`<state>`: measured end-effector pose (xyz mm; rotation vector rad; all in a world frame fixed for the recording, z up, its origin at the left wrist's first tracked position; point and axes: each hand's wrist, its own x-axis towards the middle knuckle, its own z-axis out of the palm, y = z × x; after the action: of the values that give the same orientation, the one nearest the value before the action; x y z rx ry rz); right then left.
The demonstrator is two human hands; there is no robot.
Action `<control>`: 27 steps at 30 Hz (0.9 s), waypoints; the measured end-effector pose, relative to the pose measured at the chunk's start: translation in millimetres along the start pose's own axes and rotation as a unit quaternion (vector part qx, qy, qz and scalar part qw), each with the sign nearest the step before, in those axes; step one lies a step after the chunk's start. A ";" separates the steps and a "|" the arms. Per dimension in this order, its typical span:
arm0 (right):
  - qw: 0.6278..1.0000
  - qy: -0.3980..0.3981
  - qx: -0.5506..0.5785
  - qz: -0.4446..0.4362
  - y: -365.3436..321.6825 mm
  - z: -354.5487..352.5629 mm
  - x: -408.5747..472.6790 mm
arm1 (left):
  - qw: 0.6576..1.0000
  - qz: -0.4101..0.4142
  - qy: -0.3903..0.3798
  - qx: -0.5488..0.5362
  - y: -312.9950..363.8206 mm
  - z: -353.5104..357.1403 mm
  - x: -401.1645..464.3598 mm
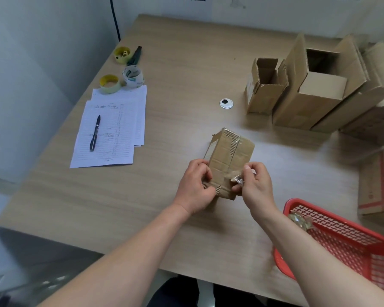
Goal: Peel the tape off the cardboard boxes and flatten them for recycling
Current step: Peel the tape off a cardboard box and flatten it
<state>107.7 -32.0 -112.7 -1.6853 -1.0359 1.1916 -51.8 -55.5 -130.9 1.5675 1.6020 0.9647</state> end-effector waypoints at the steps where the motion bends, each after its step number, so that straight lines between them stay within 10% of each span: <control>1: 1.000 -0.004 -0.003 -0.002 -0.8 1.3 1.7 | 1.000 -0.001 0.004 0.011 2.1 0.3 2.3; 13: 0.962 -0.022 -0.213 -0.169 -49.5 -11.0 47.4 | 0.989 -0.052 -0.067 0.119 5.6 -12.7 22.9; 20: 0.982 0.026 -0.178 -0.064 -46.6 -7.6 77.6 | 0.987 -0.081 -0.113 0.085 7.6 -39.0 38.1; 27: 0.992 0.060 -0.102 0.041 -14.4 10.5 56.1 | 0.895 0.001 -0.151 0.421 16.2 -34.9 31.4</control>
<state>107.5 26.6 -118.5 -1.9504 -1.0522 1.0489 -75.4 -25.7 -98.9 2.1338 1.8849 -0.0520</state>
